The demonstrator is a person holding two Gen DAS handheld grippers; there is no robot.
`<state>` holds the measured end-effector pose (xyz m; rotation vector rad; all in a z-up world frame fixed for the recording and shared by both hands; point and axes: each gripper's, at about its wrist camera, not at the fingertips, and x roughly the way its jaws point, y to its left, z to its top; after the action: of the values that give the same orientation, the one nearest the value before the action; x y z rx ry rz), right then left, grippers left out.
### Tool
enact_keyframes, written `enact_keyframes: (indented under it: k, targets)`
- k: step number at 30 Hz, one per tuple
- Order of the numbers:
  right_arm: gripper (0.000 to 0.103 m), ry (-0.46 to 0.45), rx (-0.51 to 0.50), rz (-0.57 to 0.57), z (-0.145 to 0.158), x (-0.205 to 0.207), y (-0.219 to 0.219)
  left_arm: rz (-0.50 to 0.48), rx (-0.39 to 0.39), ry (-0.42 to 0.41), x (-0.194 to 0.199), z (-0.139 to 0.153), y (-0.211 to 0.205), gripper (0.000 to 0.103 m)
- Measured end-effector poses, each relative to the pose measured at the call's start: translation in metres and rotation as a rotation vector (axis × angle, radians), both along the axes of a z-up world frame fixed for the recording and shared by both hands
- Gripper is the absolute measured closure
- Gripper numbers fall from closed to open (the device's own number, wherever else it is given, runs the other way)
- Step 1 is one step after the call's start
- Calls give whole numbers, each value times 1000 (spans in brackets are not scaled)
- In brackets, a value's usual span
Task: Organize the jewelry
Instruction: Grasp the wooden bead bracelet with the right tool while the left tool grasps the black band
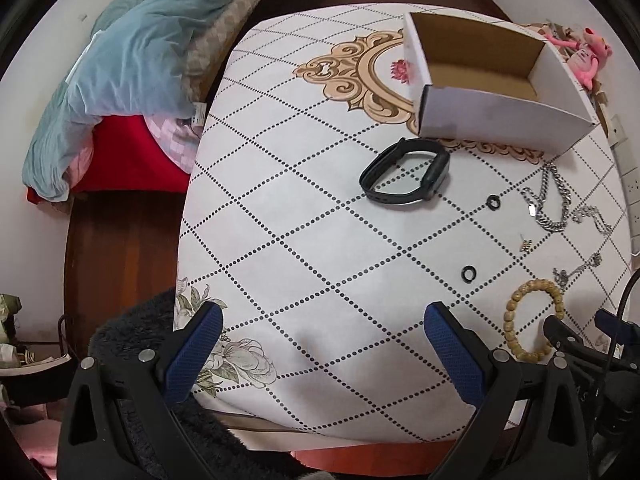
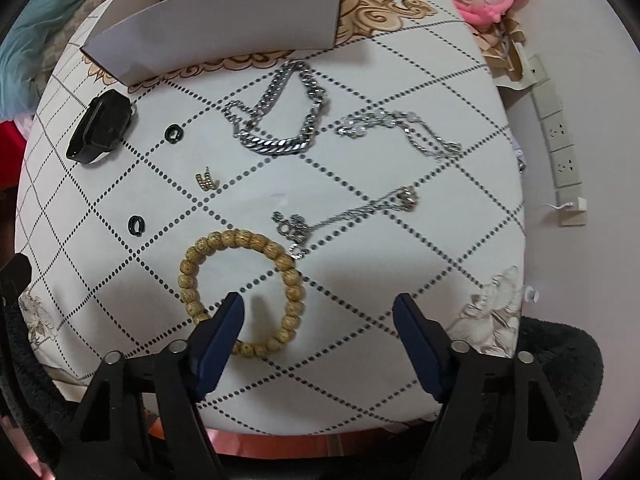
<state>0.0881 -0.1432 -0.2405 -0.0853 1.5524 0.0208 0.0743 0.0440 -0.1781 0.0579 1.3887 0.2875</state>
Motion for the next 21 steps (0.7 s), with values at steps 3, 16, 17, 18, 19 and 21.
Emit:
enact_keyframes:
  k: [3, 16, 17, 18, 19, 21]
  targets:
    - [51, 31, 19, 6, -12, 1, 3, 7, -7, 13, 2, -4, 2, 0]
    - [94, -75, 133, -31, 29, -1, -1, 30, -60, 10, 23, -9, 15, 0]
    - [94, -94, 152, -40, 39, 1, -3, 32, -67, 7, 26, -8, 17, 0]
    - [94, -114, 168, -48, 50, 4, -4, 32, -80, -1, 30, -7, 20, 0]
    - [94, -130, 179, -54, 58, 8, -5, 31, -90, -10, 34, -6, 20, 0]
    - [94, -157, 191, -62, 72, 17, -9, 18, -111, -19, 44, -6, 21, 1]
